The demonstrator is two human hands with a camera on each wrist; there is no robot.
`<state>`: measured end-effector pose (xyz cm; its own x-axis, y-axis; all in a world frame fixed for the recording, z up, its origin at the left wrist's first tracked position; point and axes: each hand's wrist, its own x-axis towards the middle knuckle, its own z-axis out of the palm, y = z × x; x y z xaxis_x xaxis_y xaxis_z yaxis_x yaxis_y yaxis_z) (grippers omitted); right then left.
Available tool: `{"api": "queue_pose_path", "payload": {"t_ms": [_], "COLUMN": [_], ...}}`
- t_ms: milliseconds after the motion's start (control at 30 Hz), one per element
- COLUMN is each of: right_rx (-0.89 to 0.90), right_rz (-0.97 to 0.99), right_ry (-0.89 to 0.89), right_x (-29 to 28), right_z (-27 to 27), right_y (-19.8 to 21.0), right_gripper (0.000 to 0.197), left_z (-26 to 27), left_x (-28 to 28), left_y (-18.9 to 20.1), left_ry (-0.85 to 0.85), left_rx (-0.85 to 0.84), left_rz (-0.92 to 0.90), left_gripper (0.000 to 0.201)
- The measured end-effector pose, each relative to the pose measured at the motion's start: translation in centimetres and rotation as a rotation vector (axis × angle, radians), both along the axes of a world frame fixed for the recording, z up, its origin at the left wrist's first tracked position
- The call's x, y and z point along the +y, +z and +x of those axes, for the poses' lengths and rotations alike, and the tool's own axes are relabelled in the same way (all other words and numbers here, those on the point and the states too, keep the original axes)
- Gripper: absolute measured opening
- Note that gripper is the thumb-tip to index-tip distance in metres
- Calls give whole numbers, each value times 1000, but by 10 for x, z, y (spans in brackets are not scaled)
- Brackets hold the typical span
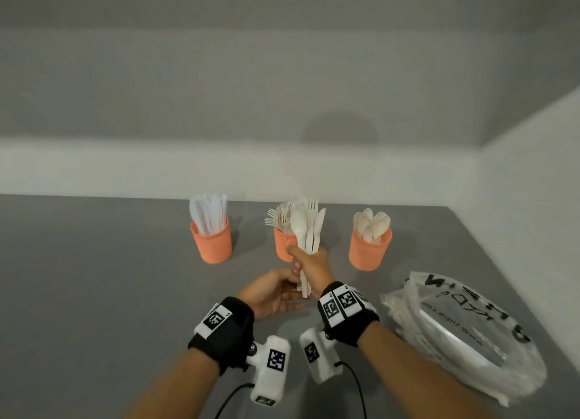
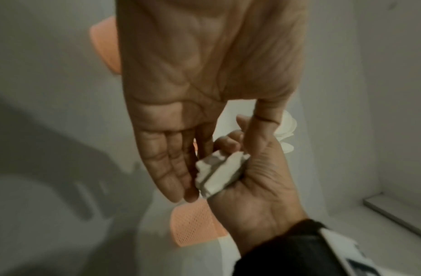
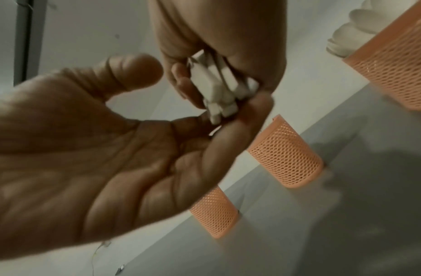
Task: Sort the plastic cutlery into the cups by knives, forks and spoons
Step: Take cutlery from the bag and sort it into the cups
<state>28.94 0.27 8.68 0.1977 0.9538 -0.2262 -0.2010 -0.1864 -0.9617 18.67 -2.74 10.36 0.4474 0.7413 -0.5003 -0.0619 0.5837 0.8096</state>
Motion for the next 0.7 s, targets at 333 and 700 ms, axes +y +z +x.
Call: {"api": "queue_pose_path", "payload": {"t_ms": [333, 700], "right_rx": [92, -437], "right_rz": [-53, -2], "right_ry": [223, 268], "right_x": [18, 14], "right_z": [-38, -86], "right_y": [4, -18], "right_gripper": [27, 18], "left_z": [-52, -68], "left_x": [52, 81], "left_y": [4, -7], "left_ry": [-117, 247], "left_rx": [240, 240], "left_rz": [287, 313], "left_gripper": [47, 8]}}
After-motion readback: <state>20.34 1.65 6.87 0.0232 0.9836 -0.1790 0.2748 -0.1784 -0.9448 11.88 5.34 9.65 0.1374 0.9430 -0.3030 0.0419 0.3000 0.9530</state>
